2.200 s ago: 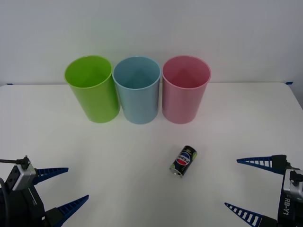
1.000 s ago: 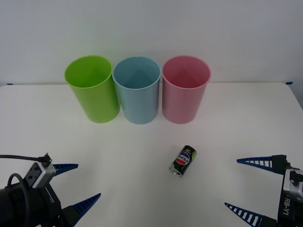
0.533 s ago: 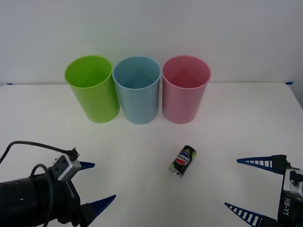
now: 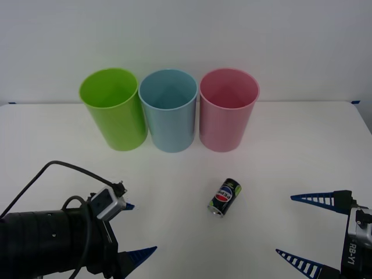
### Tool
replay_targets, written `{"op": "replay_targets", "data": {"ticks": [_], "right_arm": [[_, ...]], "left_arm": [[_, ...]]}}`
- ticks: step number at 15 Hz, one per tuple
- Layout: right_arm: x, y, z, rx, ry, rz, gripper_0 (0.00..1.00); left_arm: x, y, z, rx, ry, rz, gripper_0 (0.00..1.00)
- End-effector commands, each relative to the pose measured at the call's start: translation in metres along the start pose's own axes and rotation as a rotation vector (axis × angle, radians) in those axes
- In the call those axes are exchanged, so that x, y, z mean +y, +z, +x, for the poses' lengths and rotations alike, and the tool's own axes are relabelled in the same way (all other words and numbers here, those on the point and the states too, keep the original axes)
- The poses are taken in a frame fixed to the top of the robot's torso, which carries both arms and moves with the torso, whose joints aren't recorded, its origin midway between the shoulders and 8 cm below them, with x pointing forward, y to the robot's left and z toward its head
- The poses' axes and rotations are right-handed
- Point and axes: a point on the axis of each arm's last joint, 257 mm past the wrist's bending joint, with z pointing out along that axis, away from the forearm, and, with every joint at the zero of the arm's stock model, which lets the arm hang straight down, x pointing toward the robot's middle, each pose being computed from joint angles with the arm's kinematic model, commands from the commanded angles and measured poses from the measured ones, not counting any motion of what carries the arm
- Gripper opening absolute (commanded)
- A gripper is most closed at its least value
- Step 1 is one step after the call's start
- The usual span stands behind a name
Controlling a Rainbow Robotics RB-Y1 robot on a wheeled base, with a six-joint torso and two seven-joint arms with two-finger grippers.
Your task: Put cans in the blue bin and PET bottles in the pink bin and trash in the green bin.
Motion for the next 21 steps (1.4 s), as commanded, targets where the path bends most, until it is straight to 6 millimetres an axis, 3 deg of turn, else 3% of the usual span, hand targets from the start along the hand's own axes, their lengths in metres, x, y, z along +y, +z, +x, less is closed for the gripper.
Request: {"op": "replay_targets", "data": {"ticks": [1,7,10,11,13,17,21], "right_arm": [[0.0,0.0,0.0,0.0,0.0,0.0,1.0],[0.0,0.0,0.0,0.0,0.0,0.0,1.0],[0.0,0.0,0.0,0.0,0.0,0.0,1.0],[0.0,0.0,0.0,0.0,0.0,0.0,1.0],[0.0,0.0,0.0,0.0,0.0,0.0,1.0],[0.0,0.0,0.0,0.0,0.0,0.0,1.0],[0.0,0.0,0.0,0.0,0.0,0.0,1.0]], "left_arm": [[0.005,0.004,-0.008,0.057,0.049,0.005,0.89],[0.015,-0.004,-0.005,0.18,-0.105,-0.086,0.79],[-0.007,0.003,-0.003,0.216,-0.191,-0.054,0.79],[-0.014,0.01,-0.005,0.231,-0.158,-0.037,0.8],[-0.011,0.015,-0.009,0.272,-0.047,-0.041,0.83],[-0.01,0.048,-0.013,0.343,-0.09,-0.067,0.84],[-0.031,0.095,-0.043,0.312,-0.219,-0.012,0.84]]}}
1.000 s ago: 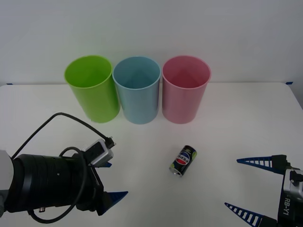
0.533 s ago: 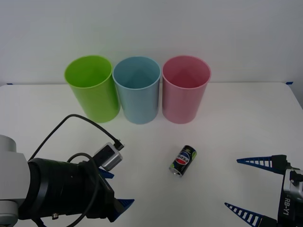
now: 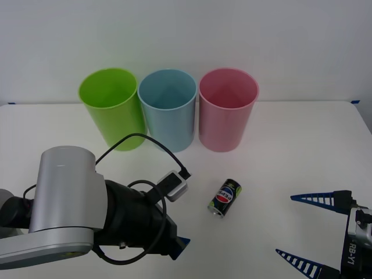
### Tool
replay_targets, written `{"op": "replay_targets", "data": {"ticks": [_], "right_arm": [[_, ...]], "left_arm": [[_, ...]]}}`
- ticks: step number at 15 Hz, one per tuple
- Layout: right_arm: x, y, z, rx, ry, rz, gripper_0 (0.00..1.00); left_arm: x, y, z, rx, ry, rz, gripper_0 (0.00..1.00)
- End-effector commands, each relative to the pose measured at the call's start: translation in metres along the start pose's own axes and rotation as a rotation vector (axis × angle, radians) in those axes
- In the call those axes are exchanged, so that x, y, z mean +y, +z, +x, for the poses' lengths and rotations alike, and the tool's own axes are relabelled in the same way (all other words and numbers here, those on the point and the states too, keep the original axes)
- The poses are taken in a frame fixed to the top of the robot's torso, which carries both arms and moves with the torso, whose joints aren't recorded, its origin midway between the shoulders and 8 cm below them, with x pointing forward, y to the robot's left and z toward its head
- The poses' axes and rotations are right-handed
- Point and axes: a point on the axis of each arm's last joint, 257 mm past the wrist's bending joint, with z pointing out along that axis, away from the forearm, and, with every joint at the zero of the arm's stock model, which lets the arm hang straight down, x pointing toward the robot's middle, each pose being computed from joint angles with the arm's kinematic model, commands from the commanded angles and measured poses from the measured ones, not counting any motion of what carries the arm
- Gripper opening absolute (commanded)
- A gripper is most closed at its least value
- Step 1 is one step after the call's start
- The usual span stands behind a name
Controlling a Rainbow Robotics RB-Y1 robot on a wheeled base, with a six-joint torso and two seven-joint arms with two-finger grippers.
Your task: Put cans in the blue bin and PET bottles in the pink bin and trash in the green bin.
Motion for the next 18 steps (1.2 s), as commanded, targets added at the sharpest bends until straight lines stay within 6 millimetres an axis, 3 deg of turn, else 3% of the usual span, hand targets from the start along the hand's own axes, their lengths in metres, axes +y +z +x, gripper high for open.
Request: {"op": "replay_targets", "data": {"ticks": [1,4,6,8,12,18], "right_arm": [[0.0,0.0,0.0,0.0,0.0,0.0,1.0],[0.0,0.0,0.0,0.0,0.0,0.0,1.0],[0.0,0.0,0.0,0.0,0.0,0.0,1.0],[0.0,0.0,0.0,0.0,0.0,0.0,1.0],[0.0,0.0,0.0,0.0,0.0,0.0,1.0],[0.0,0.0,0.0,0.0,0.0,0.0,1.0]], "left_arm": [[-0.019,0.024,-0.031,-0.017,-0.069,0.051,0.86],[-0.02,0.039,-0.065,-0.038,-0.078,0.044,0.94],[-0.007,0.048,-0.084,-0.064,-0.077,-0.005,0.98],[-0.002,0.06,-0.092,-0.064,-0.089,-0.031,1.0],[0.003,0.077,-0.098,-0.024,-0.059,-0.074,1.0],[0.01,0.073,-0.085,0.006,-0.029,-0.071,1.0]]}}
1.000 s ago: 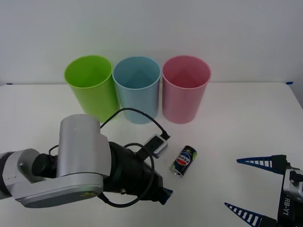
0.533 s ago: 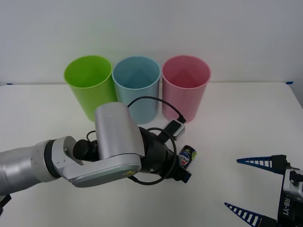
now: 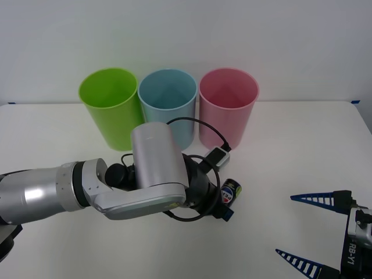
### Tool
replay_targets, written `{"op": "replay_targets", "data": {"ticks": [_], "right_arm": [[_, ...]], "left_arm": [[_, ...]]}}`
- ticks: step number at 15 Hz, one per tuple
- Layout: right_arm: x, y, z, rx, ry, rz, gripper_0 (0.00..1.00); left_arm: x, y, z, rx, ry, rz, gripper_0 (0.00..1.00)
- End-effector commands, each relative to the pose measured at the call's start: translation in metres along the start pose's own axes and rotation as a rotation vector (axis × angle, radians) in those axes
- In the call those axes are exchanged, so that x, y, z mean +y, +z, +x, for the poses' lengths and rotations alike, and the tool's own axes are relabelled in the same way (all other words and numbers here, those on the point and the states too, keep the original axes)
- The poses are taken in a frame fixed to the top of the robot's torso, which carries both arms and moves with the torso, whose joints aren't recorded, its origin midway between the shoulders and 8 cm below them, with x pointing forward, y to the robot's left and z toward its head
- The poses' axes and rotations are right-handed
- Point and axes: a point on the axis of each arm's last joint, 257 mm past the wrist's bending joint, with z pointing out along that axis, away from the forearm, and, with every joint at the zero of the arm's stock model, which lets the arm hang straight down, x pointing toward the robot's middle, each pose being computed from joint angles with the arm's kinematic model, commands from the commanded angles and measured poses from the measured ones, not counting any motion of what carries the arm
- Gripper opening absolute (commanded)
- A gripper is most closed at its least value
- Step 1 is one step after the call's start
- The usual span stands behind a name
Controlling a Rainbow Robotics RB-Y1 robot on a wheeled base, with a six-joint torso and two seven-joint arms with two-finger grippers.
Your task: Put cans in the blue bin and PET bottles in the pink bin and trash in the green bin.
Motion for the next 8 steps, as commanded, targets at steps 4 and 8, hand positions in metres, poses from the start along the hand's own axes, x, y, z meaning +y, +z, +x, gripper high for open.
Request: {"op": "replay_targets", "data": {"ticks": [4,8], "right_arm": [[0.0,0.0,0.0,0.0,0.0,0.0,1.0],[0.0,0.0,0.0,0.0,0.0,0.0,1.0]], "left_arm": [[-0.005,-0.004,0.012,0.005,0.018,0.019,1.0],[-0.008,0.006,0.006,-0.003,0.002,0.009,1.0]]}}
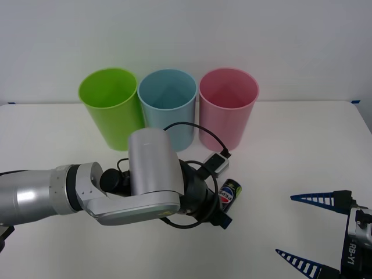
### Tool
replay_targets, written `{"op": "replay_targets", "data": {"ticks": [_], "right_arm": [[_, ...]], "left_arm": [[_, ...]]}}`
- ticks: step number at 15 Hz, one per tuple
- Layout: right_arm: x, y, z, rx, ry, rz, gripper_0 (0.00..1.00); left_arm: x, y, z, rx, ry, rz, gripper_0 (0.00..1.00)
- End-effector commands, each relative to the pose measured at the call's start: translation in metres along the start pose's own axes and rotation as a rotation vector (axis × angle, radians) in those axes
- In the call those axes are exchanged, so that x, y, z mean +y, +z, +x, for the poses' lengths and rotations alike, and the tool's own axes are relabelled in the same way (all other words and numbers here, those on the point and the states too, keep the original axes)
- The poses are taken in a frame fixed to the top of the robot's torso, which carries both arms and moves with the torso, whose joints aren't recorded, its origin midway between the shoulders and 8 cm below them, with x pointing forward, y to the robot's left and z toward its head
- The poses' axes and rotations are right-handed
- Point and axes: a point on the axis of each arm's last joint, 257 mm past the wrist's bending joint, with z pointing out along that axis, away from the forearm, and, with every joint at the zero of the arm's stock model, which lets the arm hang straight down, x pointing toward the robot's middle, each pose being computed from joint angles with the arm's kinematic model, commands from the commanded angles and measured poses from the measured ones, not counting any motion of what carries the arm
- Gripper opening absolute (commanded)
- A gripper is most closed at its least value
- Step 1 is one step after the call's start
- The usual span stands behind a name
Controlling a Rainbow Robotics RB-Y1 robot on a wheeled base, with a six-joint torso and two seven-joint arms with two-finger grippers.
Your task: Put cans in the blue bin and PET bottles in the pink bin and trash in the green bin.
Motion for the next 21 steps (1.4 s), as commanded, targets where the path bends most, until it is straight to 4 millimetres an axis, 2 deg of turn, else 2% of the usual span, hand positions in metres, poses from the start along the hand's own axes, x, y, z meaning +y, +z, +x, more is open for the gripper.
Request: {"op": "replay_targets", "data": {"ticks": [1,3,8,11,16,19,21], "right_arm": [[0.0,0.0,0.0,0.0,0.0,0.0,1.0],[0.0,0.0,0.0,0.0,0.0,0.0,1.0],[0.0,0.0,0.0,0.0,0.0,0.0,1.0],[0.0,0.0,0.0,0.0,0.0,0.0,1.0],[0.0,0.0,0.0,0.0,0.0,0.0,1.0],[0.0,0.0,0.0,0.0,0.0,0.0,1.0],[0.0,0.0,0.0,0.0,0.0,0.0,1.0]], "left_arm": [[0.001,0.011,-0.005,0.002,-0.016,-0.016,1.0],[0.002,0.022,-0.008,0.011,-0.033,-0.026,1.0],[-0.015,0.044,-0.018,0.02,-0.055,-0.028,1.0],[-0.014,0.056,-0.02,0.003,-0.054,-0.062,1.0],[-0.014,0.064,-0.015,-0.015,-0.061,-0.088,1.0],[-0.005,0.065,-0.021,-0.045,-0.05,-0.129,1.0],[-0.006,0.065,-0.022,-0.048,-0.069,-0.121,1.0]]}}
